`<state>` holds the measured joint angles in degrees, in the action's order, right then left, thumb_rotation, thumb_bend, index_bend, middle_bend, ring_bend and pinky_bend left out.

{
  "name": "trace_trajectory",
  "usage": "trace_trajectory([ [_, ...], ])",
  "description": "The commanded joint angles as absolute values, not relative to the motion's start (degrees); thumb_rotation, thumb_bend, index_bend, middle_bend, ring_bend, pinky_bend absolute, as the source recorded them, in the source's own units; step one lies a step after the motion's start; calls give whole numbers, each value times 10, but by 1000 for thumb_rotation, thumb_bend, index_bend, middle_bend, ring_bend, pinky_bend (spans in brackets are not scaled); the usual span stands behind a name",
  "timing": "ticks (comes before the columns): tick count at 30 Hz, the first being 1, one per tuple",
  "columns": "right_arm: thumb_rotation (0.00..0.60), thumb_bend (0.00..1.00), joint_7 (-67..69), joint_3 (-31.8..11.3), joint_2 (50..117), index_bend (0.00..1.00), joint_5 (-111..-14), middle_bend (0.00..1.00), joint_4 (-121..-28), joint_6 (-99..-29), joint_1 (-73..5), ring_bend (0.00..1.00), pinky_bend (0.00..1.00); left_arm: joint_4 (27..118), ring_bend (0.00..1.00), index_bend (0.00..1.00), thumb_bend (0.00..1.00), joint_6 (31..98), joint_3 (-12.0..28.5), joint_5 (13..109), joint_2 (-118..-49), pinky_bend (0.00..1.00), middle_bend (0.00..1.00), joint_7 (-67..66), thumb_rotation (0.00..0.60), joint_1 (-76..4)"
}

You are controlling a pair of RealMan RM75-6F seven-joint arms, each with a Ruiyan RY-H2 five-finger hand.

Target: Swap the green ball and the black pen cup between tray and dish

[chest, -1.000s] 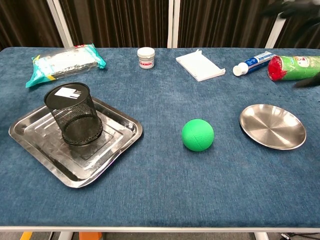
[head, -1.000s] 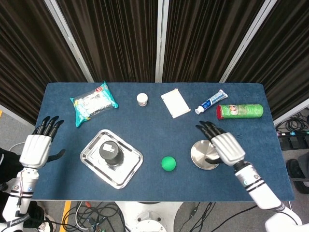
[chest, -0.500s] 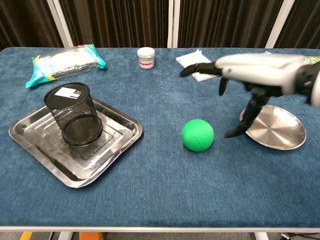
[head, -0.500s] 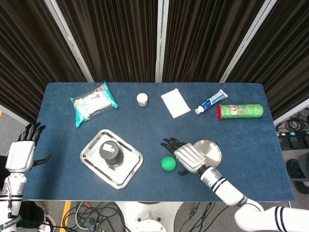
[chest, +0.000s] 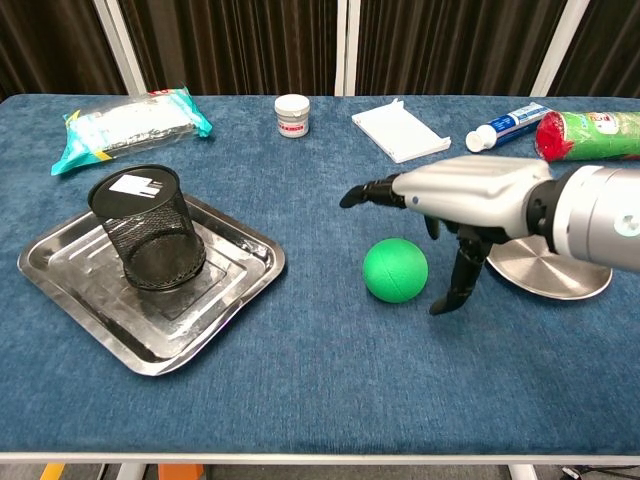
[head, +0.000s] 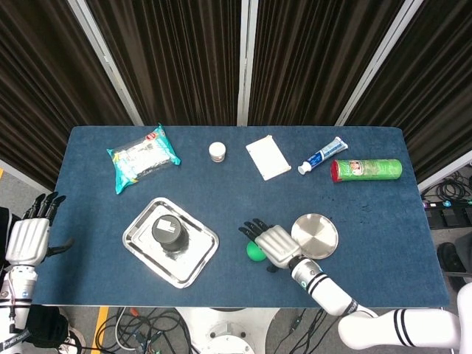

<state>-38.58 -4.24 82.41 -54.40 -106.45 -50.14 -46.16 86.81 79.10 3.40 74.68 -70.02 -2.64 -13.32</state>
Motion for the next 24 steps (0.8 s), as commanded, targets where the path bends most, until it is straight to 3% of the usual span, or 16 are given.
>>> trace_trajectory([
  [1,600,0,-404,-33,837,16,-532,78,-1060,-514,-471,12,439,866,11,111,152,790,36,747,-702,213,50,-22,600,-131],
  [7,600,0,-418,-25,855,75,-514,91,-1047,-526,-481,70,500,859,11,112,153,790,39,751,-703,213,50,-12,600,-124],
  [16,600,17,-414,-19,875,244,-520,248,-1029,-535,-489,239,624,851,11,125,153,785,43,755,-706,213,50,-4,600,-120],
  [24,600,67,-419,-13,883,306,-512,294,-1022,-541,-494,286,683,847,11,126,153,786,45,760,-708,213,50,0,600,-116],
])
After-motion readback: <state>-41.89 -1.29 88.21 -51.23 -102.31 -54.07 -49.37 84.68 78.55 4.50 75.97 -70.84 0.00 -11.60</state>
